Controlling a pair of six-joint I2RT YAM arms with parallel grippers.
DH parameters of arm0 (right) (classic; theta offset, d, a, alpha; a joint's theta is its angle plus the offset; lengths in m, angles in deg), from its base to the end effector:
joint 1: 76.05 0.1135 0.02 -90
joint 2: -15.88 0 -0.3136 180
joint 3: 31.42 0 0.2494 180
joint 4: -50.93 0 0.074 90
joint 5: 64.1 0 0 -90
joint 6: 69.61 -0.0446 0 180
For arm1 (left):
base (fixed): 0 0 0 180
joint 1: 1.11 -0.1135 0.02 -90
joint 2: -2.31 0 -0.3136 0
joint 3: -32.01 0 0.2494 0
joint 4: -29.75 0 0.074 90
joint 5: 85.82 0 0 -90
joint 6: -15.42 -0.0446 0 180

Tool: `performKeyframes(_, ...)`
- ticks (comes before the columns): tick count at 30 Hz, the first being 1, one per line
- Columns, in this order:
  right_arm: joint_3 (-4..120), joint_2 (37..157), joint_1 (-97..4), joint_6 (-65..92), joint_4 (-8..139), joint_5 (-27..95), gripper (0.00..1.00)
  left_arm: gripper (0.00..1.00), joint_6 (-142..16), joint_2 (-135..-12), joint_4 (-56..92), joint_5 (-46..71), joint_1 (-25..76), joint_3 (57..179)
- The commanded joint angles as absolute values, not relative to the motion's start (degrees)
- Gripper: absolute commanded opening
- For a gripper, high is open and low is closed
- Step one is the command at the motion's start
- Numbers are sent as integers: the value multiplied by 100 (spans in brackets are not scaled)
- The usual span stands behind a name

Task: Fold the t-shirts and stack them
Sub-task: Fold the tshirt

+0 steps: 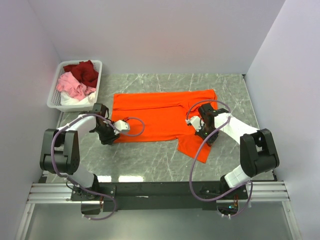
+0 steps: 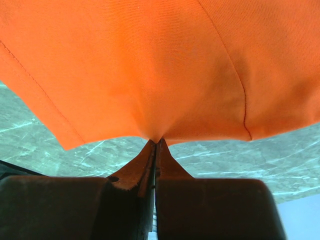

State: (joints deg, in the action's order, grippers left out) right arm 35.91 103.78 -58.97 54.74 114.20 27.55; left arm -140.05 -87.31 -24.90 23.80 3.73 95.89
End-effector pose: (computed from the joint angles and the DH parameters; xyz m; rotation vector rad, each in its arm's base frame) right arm 0.2431 0.0760 0.2214 -1.3172 2.7297 0.0187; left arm 0.2597 -0.0370 0.2044 1.6514 2.2740 -0.3002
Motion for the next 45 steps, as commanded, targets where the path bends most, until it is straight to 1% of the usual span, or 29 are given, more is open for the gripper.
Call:
performKeyframes(1, 3744, 10404, -5926, 5423, 11443, 2765, 0, 43, -14076, -8795, -2206, 2063, 442, 9366)
performKeyframes(3, 3735, 10430, -5935, 5414, 11425, 2765, 0, 39, -14067, -8857, -2030, 1870, 495, 9199)
performKeyframes(4, 3735, 10439, -5926, 5414, 11425, 2757, 0, 33, -14067, -8857, -2004, 1851, 504, 9155)
performKeyframes(5, 3744, 10430, -5935, 5405, 11425, 2757, 0, 19, -14067, -8848, -2021, 1842, 504, 9138)
performKeyframes(8, 3779, 10369, -5935, 5423, 11512, 2783, 0, 7, -14041, -8735, -2187, 1895, 504, 9225)
performKeyframes(11, 3884, 10220, -5961, 5466, 11706, 2827, 0, 1, -14032, -8611, -2556, 2035, 460, 9522)
performKeyframes(17, 4253, 10087, -6084, 5668, 12040, 2809, 0, 1, -14040, -8585, -3549, 2588, 319, 10384)
performKeyframes(27, 5070, 10605, -6383, 6046, 12330, 2748, 0, 0, -13944, -8892, -3858, 2905, 117, 11158)
performKeyframes(34, 6202, 11247, -6576, 6327, 12567, 2669, 0, 1, -13628, -9409, -3796, 3213, -94, 11975)
performKeyframes(42, 7486, 12187, -6735, 6556, 12866, 2616, 0, 1, -13355, -9981, -3568, 3336, -261, 12600)
performKeyframes(45, 8258, 12582, -6805, 6591, 12989, 2607, 0, 1, -13241, -10271, -3498, 3371, -261, 12907)
